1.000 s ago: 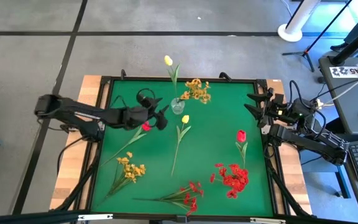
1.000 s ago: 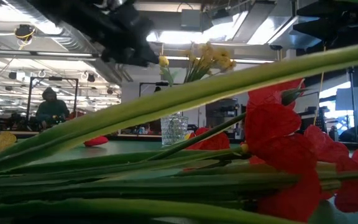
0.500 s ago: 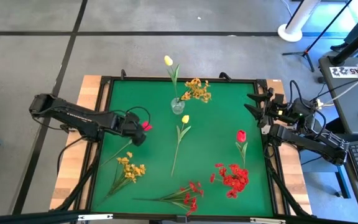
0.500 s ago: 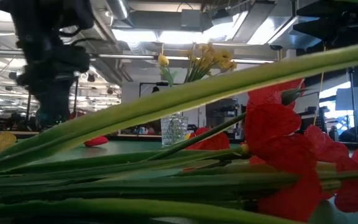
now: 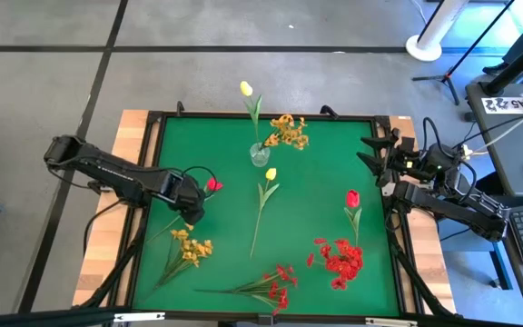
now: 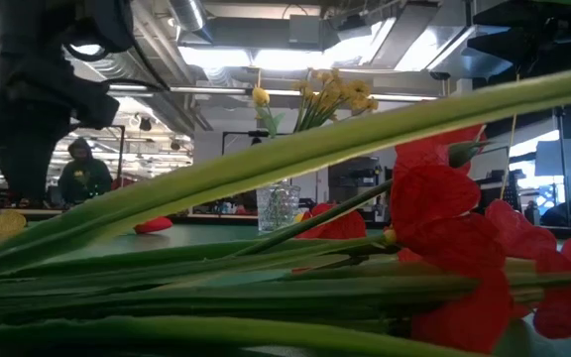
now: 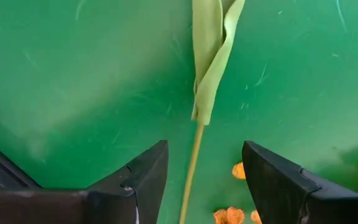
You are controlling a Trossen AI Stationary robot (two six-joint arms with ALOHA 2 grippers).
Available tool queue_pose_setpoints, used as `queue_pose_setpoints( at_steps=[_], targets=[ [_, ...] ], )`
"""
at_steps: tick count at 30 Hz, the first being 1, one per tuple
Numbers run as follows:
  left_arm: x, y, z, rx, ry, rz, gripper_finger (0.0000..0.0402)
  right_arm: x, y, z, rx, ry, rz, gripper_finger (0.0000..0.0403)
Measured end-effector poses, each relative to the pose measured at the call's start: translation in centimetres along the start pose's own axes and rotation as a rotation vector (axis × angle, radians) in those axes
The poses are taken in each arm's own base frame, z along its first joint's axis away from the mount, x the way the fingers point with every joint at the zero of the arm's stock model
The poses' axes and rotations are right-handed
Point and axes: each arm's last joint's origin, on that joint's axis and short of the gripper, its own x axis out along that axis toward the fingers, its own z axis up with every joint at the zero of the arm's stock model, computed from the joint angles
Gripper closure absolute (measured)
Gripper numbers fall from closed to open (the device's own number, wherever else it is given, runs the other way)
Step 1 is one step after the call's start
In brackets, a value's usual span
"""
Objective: Sort flowers into vase by color
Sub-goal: Put the top red flower into the red vase
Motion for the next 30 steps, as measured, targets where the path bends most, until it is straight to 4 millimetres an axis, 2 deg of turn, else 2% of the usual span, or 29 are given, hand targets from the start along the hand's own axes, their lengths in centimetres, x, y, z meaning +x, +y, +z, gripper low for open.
queue_pose_setpoints(
  at_steps=[4,10,19,24,27,30],
  targets=[
    [0.4,0.2,0.0,-0.002,-0.047,0.03,0.0202,0.0,0.0,0.0,0.0,0.0,0.0,0.0144],
    [1.8,0.2,-0.1,-0.005,-0.055,-0.017,0.0202,0.0,0.0,0.0,0.0,0.0,0.002,0.0144],
    [3.7,1.6,-0.8,-0.075,-0.065,0.041,0.0202,0.0,0.0,0.0,0.0,0.0,0.002,0.0144],
    [4.4,1.7,-0.9,-0.083,-0.075,0.015,0.0204,0.0,0.0,0.0,0.0,0.0,0.002,0.0144],
    [4.5,1.7,-0.9,-0.084,-0.084,0.012,0.0218,0.0,0.0,0.0,0.0,0.0,0.002,0.0144],
    [4.5,1.6,-0.8,-0.084,-0.09,0.006,0.0252,0.0,0.0,0.0,0.0,0.0,0.002,0.0144]
  ],
)
